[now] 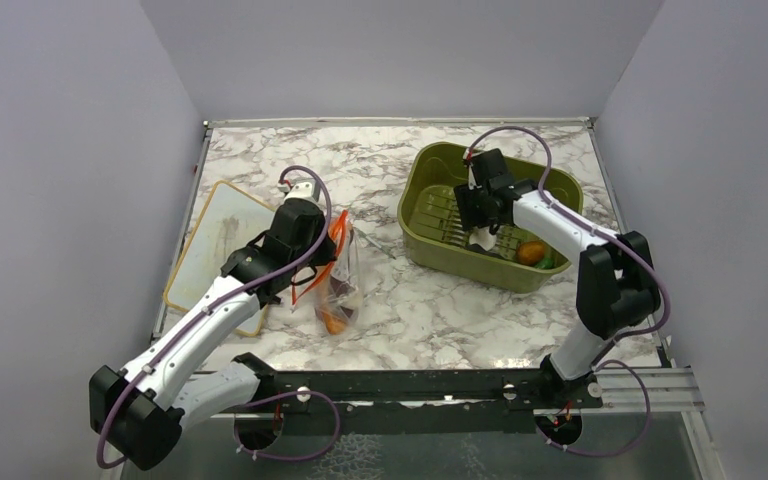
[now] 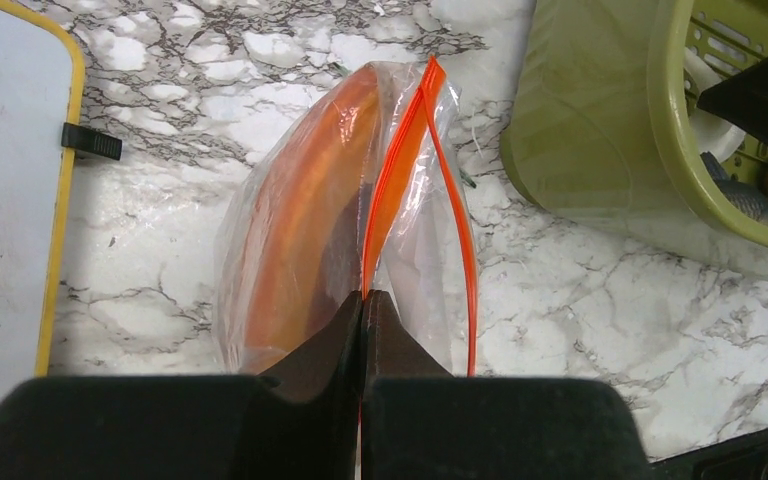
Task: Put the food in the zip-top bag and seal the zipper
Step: Pick up the fake vegetable from the bin.
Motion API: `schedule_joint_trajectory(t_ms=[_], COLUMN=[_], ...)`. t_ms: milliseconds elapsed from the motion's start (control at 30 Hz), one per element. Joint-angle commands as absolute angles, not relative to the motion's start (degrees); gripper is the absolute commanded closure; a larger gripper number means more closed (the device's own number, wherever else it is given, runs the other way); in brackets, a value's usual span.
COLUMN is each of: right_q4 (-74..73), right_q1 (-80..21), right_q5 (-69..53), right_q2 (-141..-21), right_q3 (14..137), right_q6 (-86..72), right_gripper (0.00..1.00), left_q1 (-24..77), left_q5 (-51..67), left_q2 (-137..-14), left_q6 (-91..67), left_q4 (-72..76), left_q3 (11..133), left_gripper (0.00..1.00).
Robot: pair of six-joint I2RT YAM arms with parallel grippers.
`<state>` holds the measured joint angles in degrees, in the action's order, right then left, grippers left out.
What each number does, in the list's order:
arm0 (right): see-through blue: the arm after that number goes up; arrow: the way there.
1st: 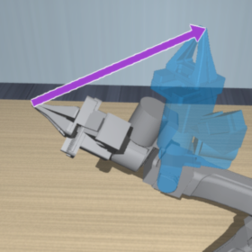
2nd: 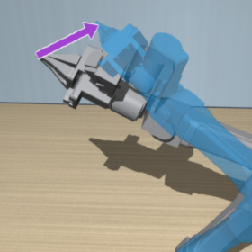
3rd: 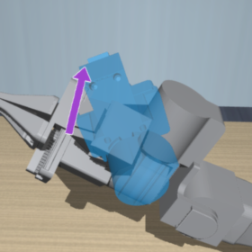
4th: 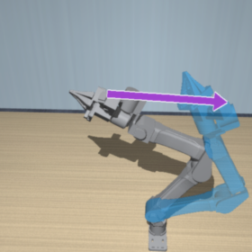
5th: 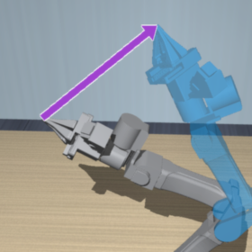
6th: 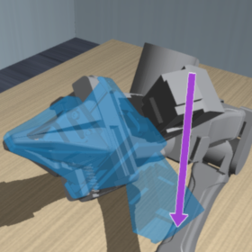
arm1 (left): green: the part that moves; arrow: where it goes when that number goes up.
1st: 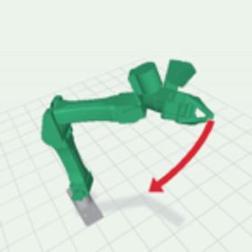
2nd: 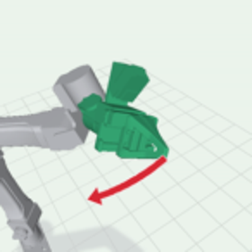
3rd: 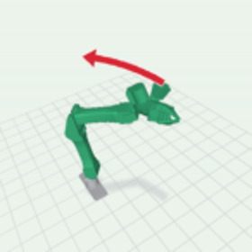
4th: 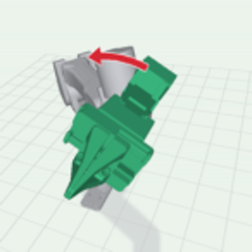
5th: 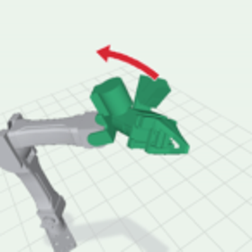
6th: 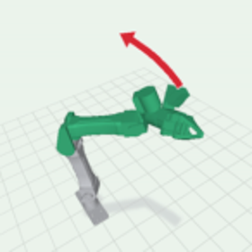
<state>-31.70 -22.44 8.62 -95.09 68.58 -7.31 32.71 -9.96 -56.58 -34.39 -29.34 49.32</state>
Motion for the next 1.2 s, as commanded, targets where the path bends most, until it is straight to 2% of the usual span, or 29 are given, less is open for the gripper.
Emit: schedule_joint_trajectory(t_ms=[0, 233, 433, 533, 833, 1167], right_q4=[-31.7, -30.7, -30.4, -30.1, -33.0, -37.1], right_q1=[-20.9, -20.5, -20.4, -20.4, -20.3, -20.4], right_q5=[12.2, 13.4, 12.4, 11.9, 11.7, 12.1], right_q2=[-101.0, -105.9, -105.8, -104.7, -102.7, -97.3], right_q3=[72.3, 74.4, 73.7, 72.8, 75.1, 79.9], right_q6=[-7.6, -7.7, -7.8, -7.9, -9.9, -10.3], right_gripper=[0.46, 0.51, 0.75, 0.82, 0.89, 0.91], left_q1=[32.9, 32.9, 32.9, 32.9, 32.9, 32.9], left_q5=[-11.3, -10.7, -10.5, -10.4, -11.5, -12.7], left_q2=[-59.1, -61.2, -61.0, -60.3, -58.8, -55.5], left_q6=[-32.1, -30.1, -29.8, -29.7, -30.6, -31.8], left_q4=[-30.8, -30.7, -30.8, -30.8, -32.4, -34.4], left_q3=[51.9, 53.3, 53.1, 52.8, 53.9, 57.5], left_gripper=[1.0, 1.0, 1.0, 1.0, 1.0, 1.0])
